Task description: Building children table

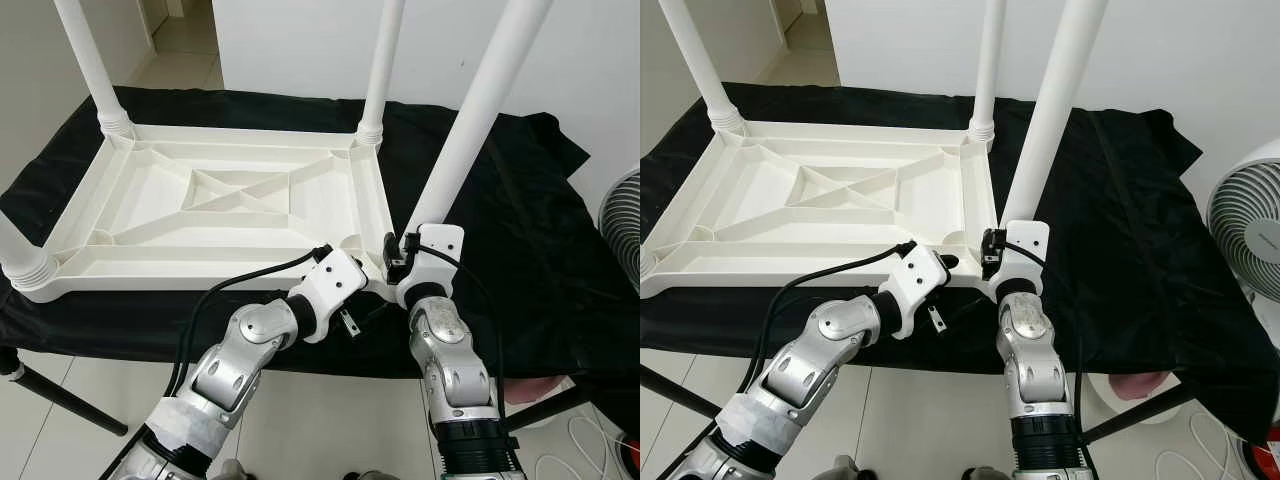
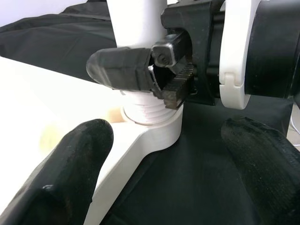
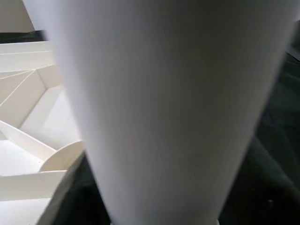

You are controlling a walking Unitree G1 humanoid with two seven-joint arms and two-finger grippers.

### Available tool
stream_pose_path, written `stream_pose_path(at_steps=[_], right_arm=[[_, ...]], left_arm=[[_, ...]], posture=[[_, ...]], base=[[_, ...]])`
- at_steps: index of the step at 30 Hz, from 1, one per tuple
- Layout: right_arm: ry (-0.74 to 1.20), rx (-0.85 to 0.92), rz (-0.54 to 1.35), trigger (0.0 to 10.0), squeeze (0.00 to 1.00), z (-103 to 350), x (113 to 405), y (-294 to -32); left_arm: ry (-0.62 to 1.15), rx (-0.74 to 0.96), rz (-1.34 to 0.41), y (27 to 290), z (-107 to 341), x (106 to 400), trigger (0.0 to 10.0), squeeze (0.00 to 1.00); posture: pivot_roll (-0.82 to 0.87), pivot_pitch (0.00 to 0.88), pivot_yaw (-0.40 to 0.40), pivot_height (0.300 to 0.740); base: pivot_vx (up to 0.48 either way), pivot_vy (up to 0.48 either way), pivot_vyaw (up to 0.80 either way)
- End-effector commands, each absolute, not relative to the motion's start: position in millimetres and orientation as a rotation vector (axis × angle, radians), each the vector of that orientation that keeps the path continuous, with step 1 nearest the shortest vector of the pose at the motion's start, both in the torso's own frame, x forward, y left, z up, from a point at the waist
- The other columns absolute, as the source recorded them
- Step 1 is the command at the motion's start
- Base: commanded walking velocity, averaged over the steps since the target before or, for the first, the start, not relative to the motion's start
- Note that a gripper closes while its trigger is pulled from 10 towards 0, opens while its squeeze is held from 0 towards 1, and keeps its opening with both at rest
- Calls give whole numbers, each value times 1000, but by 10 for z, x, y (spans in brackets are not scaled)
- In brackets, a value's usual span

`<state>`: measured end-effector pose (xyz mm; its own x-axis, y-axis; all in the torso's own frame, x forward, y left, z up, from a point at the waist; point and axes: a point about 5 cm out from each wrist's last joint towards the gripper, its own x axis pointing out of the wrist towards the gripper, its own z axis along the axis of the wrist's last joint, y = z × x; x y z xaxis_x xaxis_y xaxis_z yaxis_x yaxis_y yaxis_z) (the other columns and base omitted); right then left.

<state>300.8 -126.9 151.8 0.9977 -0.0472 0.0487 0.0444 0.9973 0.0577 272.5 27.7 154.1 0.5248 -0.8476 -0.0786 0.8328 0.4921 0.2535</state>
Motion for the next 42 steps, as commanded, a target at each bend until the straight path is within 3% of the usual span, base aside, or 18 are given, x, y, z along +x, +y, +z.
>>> stream_pose_path(at_steps=[1,6,14,15,23,33,34,35,36,37,38,42], right_arm=[[-30,100,-49,10000,1000,1474,2987,-1287],[-58,90,-22,10000,1000,1545,3004,-1305],[-20,56,169,10000,1000,1520,3044,-1422],[-12,32,214,10000,0,1506,3054,-1440],[-14,-132,537,10000,0,1506,3154,-1507],[-18,-190,663,10000,0,1523,3317,-1507],[-4,-189,683,3725,0,1510,3353,-1506],[-4,-189,683,3725,0,1510,3353,-1506],[4,-193,691,1216,0,1498,3378,-1514],[4,-193,691,1216,0,1498,3378,-1514],[18,-185,700,0,0,1475,3394,-1537],[35,-189,698,0,0,1441,3401,-1571]], left_arm=[[-67,287,-1026,271,1546,2726,10000,0],[-66,287,-1024,276,1542,2721,10000,0],[-71,290,-1024,267,1549,2731,10000,0],[-72,289,-1025,263,1553,2733,10000,0],[-77,283,-1033,244,1571,2749,10000,0],[-72,287,-1048,257,1579,2747,10000,0],[-67,287,-1052,271,1570,2739,10000,0],[-67,287,-1052,271,1570,2739,10000,0],[-60,288,-1057,283,1556,2727,10000,0],[-60,288,-1057,283,1556,2727,10000,0],[-51,291,-1062,300,1535,2711,10000,0],[-45,291,-1065,320,1521,2695,10000,0]], posture=[[-98,31,-27,740],[-97,30,-28,740],[-101,28,-29,740],[-101,28,-29,740],[-127,39,-9,740],[-116,39,2,740],[-107,40,-1,740],[-107,40,-1,740],[-102,41,-4,740],[-102,41,-4,740],[-102,41,-4,740],[-102,41,-4,740]], base=[[0,0,0],[0,0,0],[0,0,0],[0,0,0],[0,0,0],[0,0,0],[0,0,0],[0,0,0],[0,0,0],[0,0,0],[0,0,0],[0,0,0]])
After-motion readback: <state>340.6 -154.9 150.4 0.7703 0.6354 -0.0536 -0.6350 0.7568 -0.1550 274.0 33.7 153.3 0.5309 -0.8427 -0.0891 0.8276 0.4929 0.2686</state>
